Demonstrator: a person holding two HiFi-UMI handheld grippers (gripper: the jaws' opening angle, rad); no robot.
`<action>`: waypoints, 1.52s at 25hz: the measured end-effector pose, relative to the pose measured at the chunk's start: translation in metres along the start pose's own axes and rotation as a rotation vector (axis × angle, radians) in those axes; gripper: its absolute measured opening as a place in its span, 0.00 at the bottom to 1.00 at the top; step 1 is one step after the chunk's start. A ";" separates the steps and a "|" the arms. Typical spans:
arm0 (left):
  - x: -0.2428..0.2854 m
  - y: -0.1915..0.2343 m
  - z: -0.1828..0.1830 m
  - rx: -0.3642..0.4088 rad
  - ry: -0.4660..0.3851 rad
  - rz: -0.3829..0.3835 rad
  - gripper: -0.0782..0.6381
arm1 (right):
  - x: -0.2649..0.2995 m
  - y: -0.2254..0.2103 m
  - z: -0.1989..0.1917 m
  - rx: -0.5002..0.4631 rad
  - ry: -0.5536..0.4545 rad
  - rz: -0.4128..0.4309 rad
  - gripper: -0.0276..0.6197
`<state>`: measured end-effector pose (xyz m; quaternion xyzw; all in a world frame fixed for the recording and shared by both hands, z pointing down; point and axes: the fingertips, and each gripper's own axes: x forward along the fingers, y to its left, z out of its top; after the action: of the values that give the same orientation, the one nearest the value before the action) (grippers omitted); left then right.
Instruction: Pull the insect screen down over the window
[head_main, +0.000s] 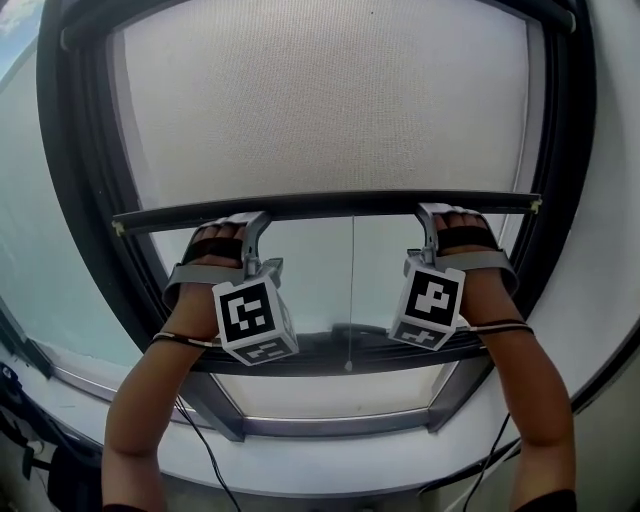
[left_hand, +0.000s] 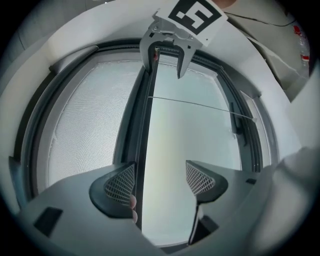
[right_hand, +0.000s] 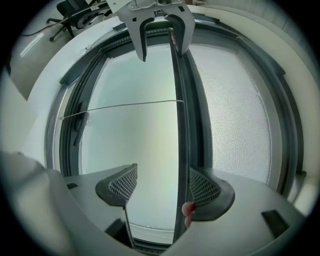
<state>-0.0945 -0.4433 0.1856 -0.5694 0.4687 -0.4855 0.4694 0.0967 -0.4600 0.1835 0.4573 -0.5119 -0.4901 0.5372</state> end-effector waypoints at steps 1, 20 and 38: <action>0.000 -0.001 0.000 -0.002 -0.001 0.000 0.56 | 0.000 0.002 0.000 0.003 0.000 0.001 0.53; 0.003 -0.062 0.001 -0.107 -0.054 -0.069 0.56 | 0.006 0.070 0.005 0.014 0.000 0.082 0.53; 0.011 -0.138 -0.008 -0.042 0.003 -0.133 0.56 | 0.009 0.139 0.008 0.047 -0.015 0.141 0.53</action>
<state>-0.0905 -0.4380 0.3244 -0.6084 0.4402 -0.5067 0.4235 0.0971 -0.4552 0.3232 0.4289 -0.5584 -0.4422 0.5556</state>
